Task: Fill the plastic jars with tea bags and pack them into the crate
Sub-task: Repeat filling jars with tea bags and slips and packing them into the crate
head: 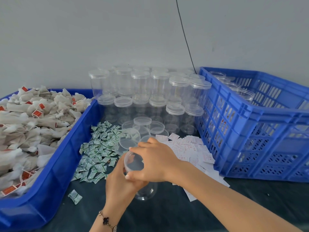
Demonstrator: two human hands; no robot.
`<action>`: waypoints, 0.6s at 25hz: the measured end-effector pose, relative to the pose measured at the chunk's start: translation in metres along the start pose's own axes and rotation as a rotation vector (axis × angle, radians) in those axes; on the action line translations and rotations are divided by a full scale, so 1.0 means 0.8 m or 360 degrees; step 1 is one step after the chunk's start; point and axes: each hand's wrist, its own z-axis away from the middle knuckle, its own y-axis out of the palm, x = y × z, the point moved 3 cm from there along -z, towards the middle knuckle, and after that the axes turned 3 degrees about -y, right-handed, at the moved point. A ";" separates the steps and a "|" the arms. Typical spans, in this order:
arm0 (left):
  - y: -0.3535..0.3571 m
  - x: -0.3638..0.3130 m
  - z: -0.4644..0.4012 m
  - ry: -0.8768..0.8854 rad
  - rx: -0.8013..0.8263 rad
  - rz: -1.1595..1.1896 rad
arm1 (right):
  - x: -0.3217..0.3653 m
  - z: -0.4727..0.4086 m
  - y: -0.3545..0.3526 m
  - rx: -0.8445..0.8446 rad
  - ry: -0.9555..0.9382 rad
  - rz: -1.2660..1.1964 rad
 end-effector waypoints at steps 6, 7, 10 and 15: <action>0.012 0.007 -0.001 0.0053 0.0003 0.0199 | -0.002 0.002 -0.004 0.0126 -0.0063 -0.0063; 0.012 0.009 -0.002 0.0075 0.0004 0.0213 | -0.002 0.002 -0.006 0.0176 -0.0088 -0.0080; 0.011 0.012 -0.004 0.0191 0.0000 0.0157 | 0.001 0.003 -0.020 0.0401 -0.0224 -0.0244; 0.017 0.014 -0.003 0.0234 0.0020 0.0226 | 0.030 -0.003 -0.038 0.0713 -0.0329 -0.0289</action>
